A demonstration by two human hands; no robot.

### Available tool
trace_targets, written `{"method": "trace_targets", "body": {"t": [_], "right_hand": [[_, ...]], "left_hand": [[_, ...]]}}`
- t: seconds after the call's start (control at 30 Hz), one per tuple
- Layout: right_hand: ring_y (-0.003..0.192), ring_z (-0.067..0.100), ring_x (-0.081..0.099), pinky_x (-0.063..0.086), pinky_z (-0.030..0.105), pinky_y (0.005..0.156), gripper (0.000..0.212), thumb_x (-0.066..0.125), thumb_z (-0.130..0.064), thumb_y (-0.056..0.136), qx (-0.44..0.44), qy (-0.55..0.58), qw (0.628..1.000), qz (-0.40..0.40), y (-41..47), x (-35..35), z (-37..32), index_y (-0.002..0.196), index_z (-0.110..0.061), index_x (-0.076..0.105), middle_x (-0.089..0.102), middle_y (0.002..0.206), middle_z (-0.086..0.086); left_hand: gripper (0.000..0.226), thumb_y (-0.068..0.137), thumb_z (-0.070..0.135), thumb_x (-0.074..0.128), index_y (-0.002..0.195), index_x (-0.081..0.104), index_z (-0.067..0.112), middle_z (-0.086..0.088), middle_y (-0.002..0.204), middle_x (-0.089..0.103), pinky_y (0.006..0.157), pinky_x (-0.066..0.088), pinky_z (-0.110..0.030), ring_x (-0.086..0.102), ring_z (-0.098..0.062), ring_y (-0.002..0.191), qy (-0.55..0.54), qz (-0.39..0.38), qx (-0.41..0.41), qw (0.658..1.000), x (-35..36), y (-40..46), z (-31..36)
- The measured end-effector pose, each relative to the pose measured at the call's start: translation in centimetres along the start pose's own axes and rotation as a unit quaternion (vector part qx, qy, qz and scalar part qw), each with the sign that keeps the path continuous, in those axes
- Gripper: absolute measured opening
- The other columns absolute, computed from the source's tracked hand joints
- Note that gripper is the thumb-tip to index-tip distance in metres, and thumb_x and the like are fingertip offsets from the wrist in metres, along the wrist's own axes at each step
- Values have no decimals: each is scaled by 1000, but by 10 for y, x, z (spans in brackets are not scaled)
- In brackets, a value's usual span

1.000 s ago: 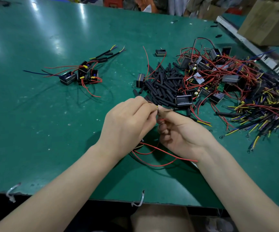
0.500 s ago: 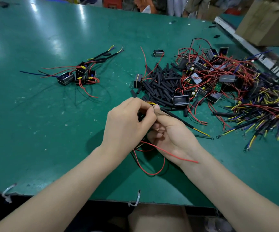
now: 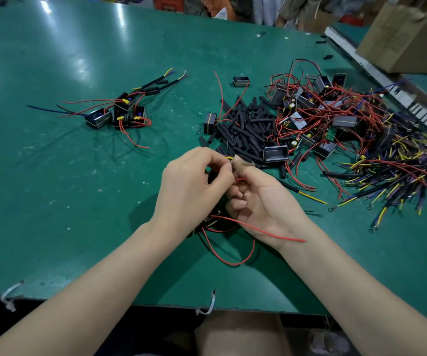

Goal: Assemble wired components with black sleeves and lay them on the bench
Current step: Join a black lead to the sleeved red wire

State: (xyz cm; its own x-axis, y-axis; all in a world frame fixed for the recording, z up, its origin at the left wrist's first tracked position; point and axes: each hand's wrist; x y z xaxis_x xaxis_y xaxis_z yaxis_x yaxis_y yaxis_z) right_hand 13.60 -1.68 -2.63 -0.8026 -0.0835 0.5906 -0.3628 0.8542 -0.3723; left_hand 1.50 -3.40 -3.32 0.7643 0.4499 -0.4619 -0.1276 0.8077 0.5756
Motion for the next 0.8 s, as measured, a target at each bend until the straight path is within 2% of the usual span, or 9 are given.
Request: {"method": "trace_targets", "body": {"t": [0.1, 0.17, 0.3, 0.4, 0.5, 0.57, 0.8], "right_hand": [[46, 2, 47, 31, 10, 37, 14, 65, -19, 74, -8, 6, 1000, -13, -2, -1, 0, 87, -15, 65, 53, 59, -7], [47, 2, 49, 32, 9, 38, 10, 63, -10, 80, -22, -14, 1000, -13, -3, -1, 0, 89, -15, 65, 57, 61, -7], [42, 4, 49, 30, 10, 37, 24, 49, 8, 90, -47, -32, 998, 35, -1, 1, 0, 86, -12, 62, 59, 59, -4], [45, 4, 49, 34, 12, 38, 21, 49, 2, 91, -38, -28, 999, 25, -3, 1, -1, 86, -10, 65, 59, 62, -3], [48, 7, 51, 38, 16, 39, 11, 53, -16, 91, -9, -24, 999, 21, -5, 0, -4, 89, -11, 63, 63, 64, -4], [47, 8, 52, 37, 16, 39, 15, 58, -27, 90, -7, -39, 998, 39, -5, -1, -6, 84, -14, 63, 63, 66, -4], [51, 1, 48, 32, 12, 43, 7, 64, -16, 88, -103, -127, 986, 37, -5, -3, -5, 83, -18, 67, 66, 71, -11]], "left_hand": [[5, 82, 17, 67, 78, 68, 17, 22, 51, 47, 56, 32, -5, 45, 8, 53, -12, -2, -30, 999, -1, 2, -2], [7, 84, 17, 66, 77, 67, 20, 29, 55, 52, 53, 32, -7, 43, 1, 48, -31, -7, -56, 998, 0, 3, -2], [9, 85, 14, 65, 78, 67, 21, 37, 57, 52, 50, 32, -7, 42, 0, 44, -52, -24, -46, 997, -2, 0, 1], [8, 84, 14, 66, 79, 67, 20, 39, 60, 52, 54, 33, -5, 44, 2, 48, -44, -19, -39, 998, -4, 2, 1], [7, 84, 14, 66, 80, 68, 19, 38, 63, 53, 55, 33, -6, 44, 1, 50, -35, -11, -33, 999, -6, 3, 1], [6, 84, 13, 66, 81, 68, 17, 36, 63, 54, 56, 34, -5, 45, 2, 51, -36, -9, -22, 999, -6, 1, 1], [9, 85, 14, 65, 81, 66, 21, 36, 66, 54, 57, 34, -5, 44, 1, 53, -45, -15, -15, 999, -9, 1, 2]]}}
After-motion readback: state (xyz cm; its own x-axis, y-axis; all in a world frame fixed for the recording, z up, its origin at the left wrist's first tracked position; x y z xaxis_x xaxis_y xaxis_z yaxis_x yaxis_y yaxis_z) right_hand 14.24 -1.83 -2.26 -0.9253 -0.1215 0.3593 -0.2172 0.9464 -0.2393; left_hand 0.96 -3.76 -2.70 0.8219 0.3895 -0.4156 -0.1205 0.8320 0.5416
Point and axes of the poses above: each hand's wrist, its own y-axis towards the middle knuckle, its own x-axis out of the palm, z = x × y
